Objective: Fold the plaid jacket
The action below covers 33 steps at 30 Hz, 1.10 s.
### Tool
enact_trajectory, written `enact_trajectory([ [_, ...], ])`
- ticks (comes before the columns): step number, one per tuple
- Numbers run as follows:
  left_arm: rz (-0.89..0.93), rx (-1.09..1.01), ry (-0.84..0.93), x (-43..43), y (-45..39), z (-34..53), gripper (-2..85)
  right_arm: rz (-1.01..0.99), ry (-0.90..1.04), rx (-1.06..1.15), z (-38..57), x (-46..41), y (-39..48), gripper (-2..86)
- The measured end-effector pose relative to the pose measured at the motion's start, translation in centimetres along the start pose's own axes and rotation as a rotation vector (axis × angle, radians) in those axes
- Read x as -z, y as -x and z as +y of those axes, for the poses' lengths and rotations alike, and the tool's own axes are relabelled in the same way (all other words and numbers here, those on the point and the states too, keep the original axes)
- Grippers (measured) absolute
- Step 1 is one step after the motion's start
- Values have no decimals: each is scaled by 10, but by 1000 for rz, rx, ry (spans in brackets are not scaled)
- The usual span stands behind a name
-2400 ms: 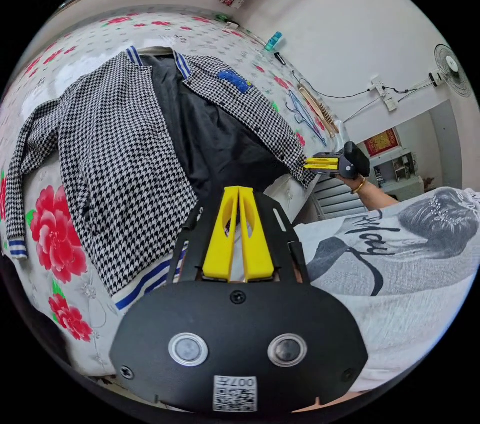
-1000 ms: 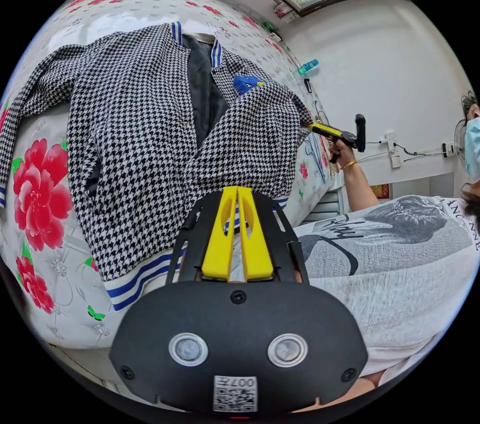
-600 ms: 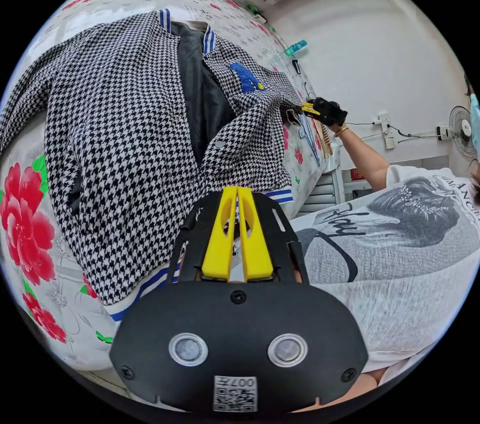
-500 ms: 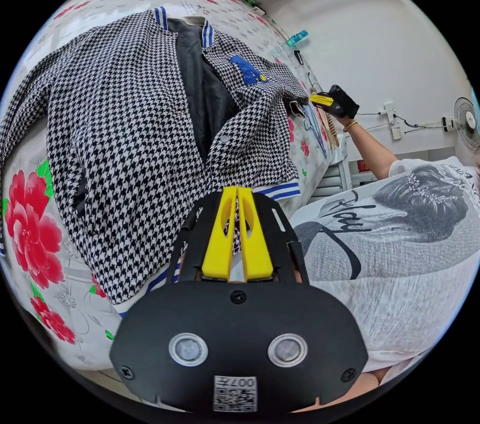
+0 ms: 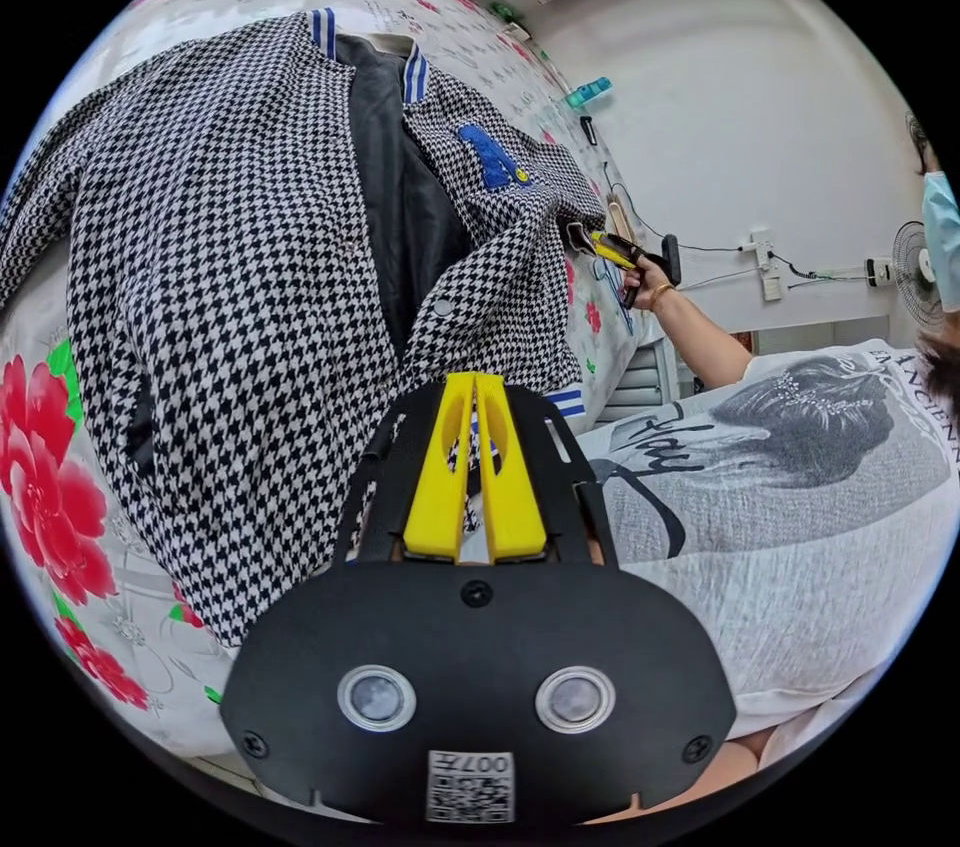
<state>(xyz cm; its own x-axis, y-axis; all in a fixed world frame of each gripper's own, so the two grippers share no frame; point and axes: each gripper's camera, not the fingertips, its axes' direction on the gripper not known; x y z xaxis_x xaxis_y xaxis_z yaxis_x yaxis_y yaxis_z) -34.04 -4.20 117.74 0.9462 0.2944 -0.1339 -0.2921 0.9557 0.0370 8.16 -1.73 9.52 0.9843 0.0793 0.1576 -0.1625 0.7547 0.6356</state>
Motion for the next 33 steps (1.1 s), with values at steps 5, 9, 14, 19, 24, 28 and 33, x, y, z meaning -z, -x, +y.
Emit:
enact_trajectory([
  [5, -71, -13, 12, -4, -6, -4, -9, 330, 11, 200, -9, 19, 41, 43],
  [9, -123, -31, 62, -16, -8, -2, -8, 1230, -40, 551, -6, 50, 92, 35],
  [14, -125, -25, 125, -37, -2, 0, 5, 1122, 253, 464, -38, 42, 55, 34],
  [19, -150, -26, 163, -42, 1, 5, 34, 705, -28, 549, -28, 61, 95, 61],
  [24, -131, -48, 257, -64, 10, 0, 50, 168, -12, 1075, -28, -31, 249, 79],
  [28, -110, -54, 306, -79, 13, -5, 52, 115, 134, 1383, -36, -132, 330, 70],
  [33, -115, -86, 351, -93, 11, -10, 51, 176, 407, 1604, -53, -253, 388, 41],
])
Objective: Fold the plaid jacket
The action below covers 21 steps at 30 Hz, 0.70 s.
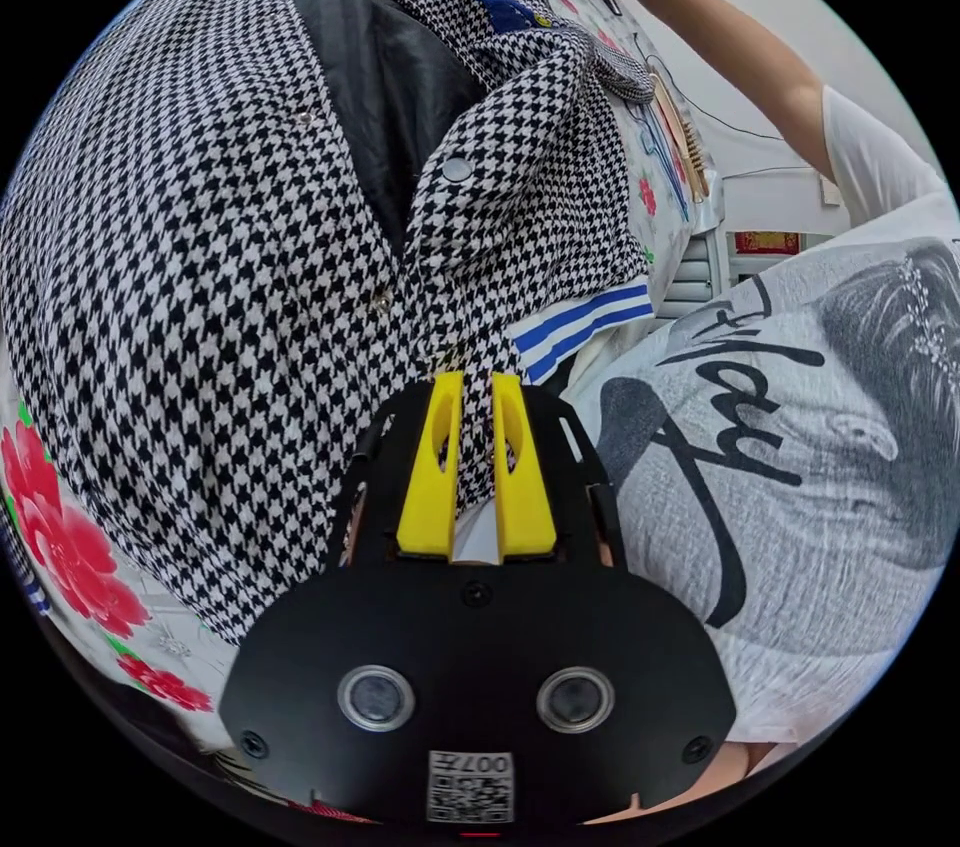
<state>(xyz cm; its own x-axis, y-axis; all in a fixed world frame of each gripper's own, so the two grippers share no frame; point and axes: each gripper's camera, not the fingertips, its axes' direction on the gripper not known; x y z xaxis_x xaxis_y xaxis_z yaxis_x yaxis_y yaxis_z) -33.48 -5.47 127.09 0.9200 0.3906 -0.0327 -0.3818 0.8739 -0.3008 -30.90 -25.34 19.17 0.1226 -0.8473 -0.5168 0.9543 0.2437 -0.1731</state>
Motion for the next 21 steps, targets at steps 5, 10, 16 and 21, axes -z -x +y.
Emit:
enact_trajectory([
  [5, 5, -8, 22, -6, 4, -8, 3, 22, 115, 169, -22, -37, -7, 15],
  [10, -8, -68, 40, -7, 2, -10, -8, -49, 232, 162, -23, -41, -19, 2],
  [16, 99, -54, -51, 6, -1, 1, -7, -49, 44, 58, -3, -8, -44, 20],
  [21, -4, 47, -123, 16, 10, 11, 61, -128, 115, 126, -15, -32, -46, 71],
])
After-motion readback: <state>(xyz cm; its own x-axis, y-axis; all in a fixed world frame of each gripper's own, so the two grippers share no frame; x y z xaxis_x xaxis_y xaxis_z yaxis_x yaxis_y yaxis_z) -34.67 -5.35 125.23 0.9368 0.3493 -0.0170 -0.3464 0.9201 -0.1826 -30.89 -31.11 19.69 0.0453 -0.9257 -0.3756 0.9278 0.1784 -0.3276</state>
